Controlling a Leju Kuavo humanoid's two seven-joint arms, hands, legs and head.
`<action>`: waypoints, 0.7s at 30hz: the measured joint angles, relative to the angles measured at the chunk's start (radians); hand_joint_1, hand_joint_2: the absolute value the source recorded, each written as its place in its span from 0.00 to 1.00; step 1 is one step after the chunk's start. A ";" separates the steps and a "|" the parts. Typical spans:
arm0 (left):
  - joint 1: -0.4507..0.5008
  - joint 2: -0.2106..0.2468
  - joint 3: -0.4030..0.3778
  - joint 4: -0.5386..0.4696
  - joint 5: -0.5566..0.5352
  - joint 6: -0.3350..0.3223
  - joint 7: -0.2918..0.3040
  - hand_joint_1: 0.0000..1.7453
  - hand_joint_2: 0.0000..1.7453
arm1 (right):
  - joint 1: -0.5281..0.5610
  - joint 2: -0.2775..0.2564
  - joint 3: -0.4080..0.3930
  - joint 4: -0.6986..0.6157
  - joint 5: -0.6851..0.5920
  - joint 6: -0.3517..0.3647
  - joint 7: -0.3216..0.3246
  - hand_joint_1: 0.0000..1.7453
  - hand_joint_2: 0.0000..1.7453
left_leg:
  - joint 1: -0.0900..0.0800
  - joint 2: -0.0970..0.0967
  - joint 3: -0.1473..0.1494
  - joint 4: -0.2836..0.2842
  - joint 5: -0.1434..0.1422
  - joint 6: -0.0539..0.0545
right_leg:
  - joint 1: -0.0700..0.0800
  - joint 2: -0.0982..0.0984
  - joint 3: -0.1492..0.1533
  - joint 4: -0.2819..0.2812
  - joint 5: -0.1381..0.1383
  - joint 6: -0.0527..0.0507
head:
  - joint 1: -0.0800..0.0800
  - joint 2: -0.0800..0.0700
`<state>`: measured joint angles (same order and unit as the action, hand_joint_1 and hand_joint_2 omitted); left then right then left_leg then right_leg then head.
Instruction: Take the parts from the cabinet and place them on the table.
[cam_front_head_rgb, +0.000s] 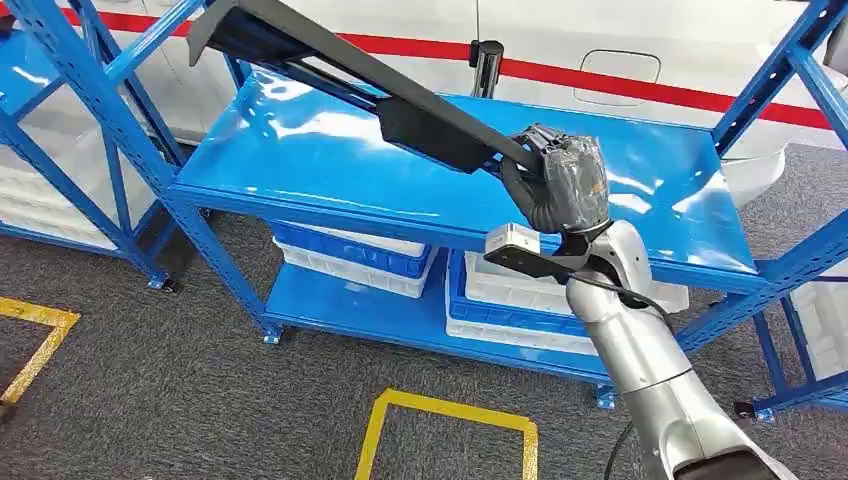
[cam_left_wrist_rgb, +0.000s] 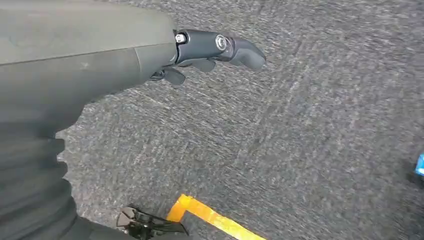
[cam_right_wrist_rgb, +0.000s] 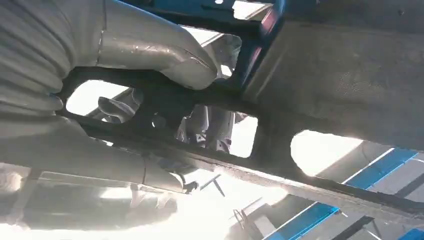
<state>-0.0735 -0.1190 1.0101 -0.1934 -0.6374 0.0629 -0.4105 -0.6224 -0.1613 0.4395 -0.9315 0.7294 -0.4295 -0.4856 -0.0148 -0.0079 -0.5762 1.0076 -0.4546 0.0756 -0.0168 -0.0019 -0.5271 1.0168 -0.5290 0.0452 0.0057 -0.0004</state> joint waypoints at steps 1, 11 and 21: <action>0.000 0.000 0.000 0.000 -0.001 0.000 0.003 0.00 1.00 | 0.009 -0.001 -0.003 -0.004 -0.003 0.000 -0.001 1.00 1.00 | 0.003 0.001 -0.001 0.001 0.001 0.003 | 0.001 0.001 -0.025 0.055 -0.029 -0.007 | 0.005 0.000; -0.002 -0.002 -0.004 0.000 -0.018 -0.023 -0.007 0.00 1.00 | 0.086 -0.015 -0.039 -0.024 -0.014 -0.001 -0.008 1.00 1.00 | -0.002 -0.006 -0.011 0.005 0.008 -0.020 | 0.007 0.008 -0.021 -0.003 0.053 0.002 | -0.001 0.000; -0.007 -0.008 -0.007 0.001 -0.045 -0.029 0.005 0.00 1.00 | 0.129 -0.010 -0.068 -0.047 0.012 0.003 -0.005 1.00 1.00 | 0.031 0.002 -0.105 0.286 -0.154 -0.074 | -0.007 -0.002 -0.069 -0.009 0.092 -0.048 | -0.009 0.000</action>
<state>-0.0801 -0.1274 1.0029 -0.1926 -0.6825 0.0340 -0.4051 -0.4939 -0.1717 0.3719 -0.9781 0.7412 -0.4261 -0.4910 0.0160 -0.0060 -0.6814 1.2935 -0.6081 0.0013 -0.0240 -0.0036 -0.5962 1.0081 -0.4367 -0.0029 -0.0031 -0.0004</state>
